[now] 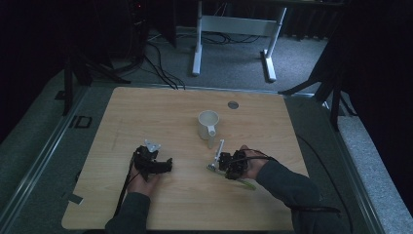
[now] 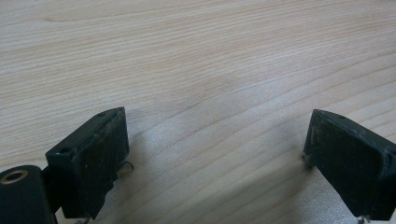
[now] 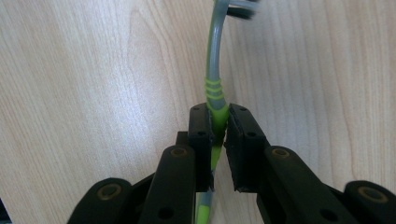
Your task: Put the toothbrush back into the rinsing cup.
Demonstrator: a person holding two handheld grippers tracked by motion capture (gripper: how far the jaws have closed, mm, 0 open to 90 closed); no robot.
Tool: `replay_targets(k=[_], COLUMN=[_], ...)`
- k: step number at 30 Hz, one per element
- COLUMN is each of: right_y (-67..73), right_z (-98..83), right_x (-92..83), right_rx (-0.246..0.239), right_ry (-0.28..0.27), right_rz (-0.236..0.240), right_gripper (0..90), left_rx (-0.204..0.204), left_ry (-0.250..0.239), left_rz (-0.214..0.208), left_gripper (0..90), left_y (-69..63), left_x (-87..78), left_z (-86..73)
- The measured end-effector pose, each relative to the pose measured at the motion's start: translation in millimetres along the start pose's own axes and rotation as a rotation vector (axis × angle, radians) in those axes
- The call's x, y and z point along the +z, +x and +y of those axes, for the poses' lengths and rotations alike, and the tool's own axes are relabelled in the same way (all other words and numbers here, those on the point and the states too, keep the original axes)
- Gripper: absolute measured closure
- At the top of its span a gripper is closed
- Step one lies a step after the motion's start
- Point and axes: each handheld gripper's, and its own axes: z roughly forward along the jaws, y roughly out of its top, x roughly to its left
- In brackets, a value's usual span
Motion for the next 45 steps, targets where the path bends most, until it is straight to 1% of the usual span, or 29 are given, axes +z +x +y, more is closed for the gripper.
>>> replay_targets(k=[4, 12, 17, 22, 24, 27, 32, 45], right_y=[-3.2, -8.5, -12.0, -16.2, -17.2, -19.0, -21.0, -29.8], right_z=[-1.2, -4.7, -7.8, -10.2, -10.6, -11.1, -12.5, -21.8], right_x=[-4.8, -14.1, -18.1, -23.3, -25.6, -27.7, -30.8, -38.7], right_rx=[0.016, 0.045, 0.073, 0.092, 0.108, 0.114, 0.127, 0.19], right_ry=[-0.024, -0.05, -0.071, -0.102, -0.113, -0.131, -0.137, -0.186], right_rz=[-0.005, -0.021, -0.028, -0.034, -0.038, -0.041, -0.052, -0.077], right_gripper=[80.5, 80.5, 80.5, 80.5, 80.5, 80.5, 80.5, 80.5], left_rx=[0.0, 0.0, 0.0, -0.001, -0.001, -0.001, -0.003, -0.001], left_ry=[0.0, 0.0, 0.0, 0.0, 0.0, -0.001, -0.002, 0.0], left_rz=[0.0, 0.0, 0.0, 0.0, 0.001, 0.001, 0.0, 0.001], left_gripper=[7.0, 7.0, 7.0, 7.0, 7.0, 7.0, 7.0, 7.0], left_y=[0.0, 0.0, 0.0, 0.0, -0.1, -0.1, -0.2, -0.1], left_x=[0.0, 0.0, 0.0, 0.0, 0.0, 0.0, 0.1, 0.0], left_z=[0.0, 0.0, 0.0, 0.0, 0.0, 0.0, 0.0, 0.0])
